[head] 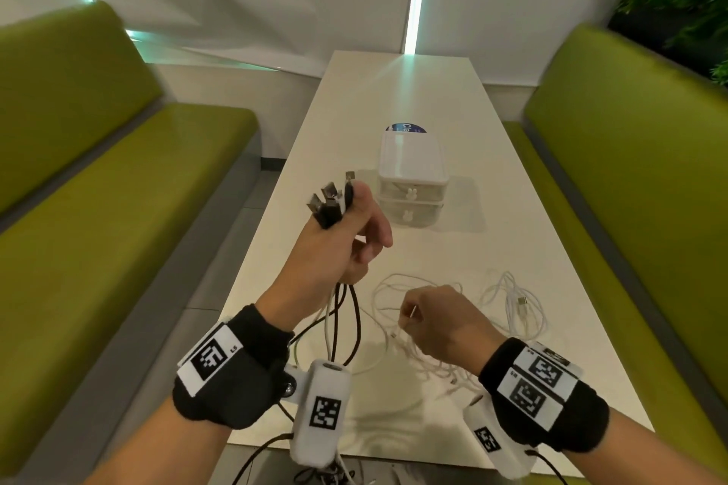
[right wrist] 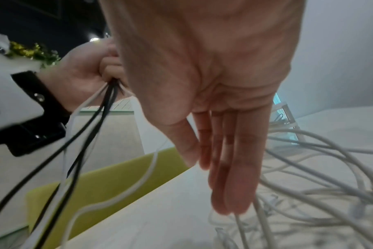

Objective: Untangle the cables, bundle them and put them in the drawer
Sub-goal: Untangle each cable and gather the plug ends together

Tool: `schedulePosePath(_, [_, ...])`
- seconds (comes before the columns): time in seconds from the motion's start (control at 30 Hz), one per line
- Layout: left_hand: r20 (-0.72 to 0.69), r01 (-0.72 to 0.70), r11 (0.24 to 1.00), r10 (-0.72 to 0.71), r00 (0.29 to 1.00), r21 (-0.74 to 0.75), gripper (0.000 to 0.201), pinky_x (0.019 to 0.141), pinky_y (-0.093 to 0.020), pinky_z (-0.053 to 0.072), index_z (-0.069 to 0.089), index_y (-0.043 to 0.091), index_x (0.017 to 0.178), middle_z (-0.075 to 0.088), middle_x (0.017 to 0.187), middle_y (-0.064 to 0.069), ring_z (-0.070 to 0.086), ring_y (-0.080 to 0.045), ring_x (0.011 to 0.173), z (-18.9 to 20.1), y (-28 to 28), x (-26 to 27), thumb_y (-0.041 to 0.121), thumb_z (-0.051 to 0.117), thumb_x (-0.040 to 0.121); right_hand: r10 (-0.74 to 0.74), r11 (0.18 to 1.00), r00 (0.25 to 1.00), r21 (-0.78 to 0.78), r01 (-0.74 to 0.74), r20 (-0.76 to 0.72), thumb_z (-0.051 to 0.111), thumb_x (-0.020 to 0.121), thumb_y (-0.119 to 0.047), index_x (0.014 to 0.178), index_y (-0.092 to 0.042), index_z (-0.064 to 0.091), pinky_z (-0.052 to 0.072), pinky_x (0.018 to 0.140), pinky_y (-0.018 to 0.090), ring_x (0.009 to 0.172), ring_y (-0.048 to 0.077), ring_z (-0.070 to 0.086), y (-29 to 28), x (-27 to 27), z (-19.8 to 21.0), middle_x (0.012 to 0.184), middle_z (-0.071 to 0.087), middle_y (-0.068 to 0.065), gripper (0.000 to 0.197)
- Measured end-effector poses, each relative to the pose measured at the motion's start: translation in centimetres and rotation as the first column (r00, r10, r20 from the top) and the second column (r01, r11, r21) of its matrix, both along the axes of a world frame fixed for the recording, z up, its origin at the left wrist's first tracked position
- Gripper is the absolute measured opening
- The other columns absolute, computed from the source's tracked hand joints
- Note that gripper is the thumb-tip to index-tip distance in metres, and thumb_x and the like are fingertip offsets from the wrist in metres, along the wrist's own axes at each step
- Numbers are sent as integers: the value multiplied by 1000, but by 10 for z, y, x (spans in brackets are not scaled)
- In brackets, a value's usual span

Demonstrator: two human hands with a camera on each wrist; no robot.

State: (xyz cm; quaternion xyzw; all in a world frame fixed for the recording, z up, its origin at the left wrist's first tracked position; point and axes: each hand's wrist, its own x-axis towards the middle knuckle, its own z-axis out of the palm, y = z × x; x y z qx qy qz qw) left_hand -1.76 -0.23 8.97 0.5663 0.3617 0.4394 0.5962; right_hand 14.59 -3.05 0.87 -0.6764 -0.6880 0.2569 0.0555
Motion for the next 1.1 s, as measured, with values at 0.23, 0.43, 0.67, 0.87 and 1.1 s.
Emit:
schedulePosePath(0.23, [22,35,996,-33,999,-79,56,40,-19,19,59,13,58,40,53,-4,25,-8,39,-5,-2,2,55,39,89,110,994,969,-22,-108,223,46,96,-12,112,-10,63,44,83,28,104,25,59,1,-10,-26,118,63,11,24])
schedulePosePath(0.43, [68,105,989,-98,993,-102,55,40,-19,18,60,11,63,41,57,-6,24,-8,38,-4,-6,3,55,40,89,244,966,894,-12,-259,377,82,65,-10,79,-10,62,30,54,23,63,20,59,-15,-24,-42,75,60,7,25])
schedulePosePath(0.67, [123,133,987,-121,985,-94,55,38,-18,20,60,7,65,41,57,-7,25,-8,36,-5,-11,2,53,41,90,212,974,968,54,-221,136,47,99,-20,114,-13,48,45,72,31,88,25,58,-10,-12,-22,105,63,10,16])
schedulePosePath(0.87, [77,89,995,-84,993,-54,54,39,-18,20,60,9,63,41,56,-7,26,-7,36,-3,-12,2,52,41,89,24,877,686,-314,-364,-728,45,94,2,109,-7,58,57,72,33,85,24,69,-16,-17,-12,97,72,9,21])
schedulePosePath(1.1, [52,72,996,-69,996,-52,53,38,-17,20,60,10,63,41,54,-4,27,-7,36,0,-11,-5,51,41,90,264,884,878,-265,-386,-399,38,103,-19,105,-20,62,52,62,28,48,13,58,-15,-7,-6,62,62,-2,25])
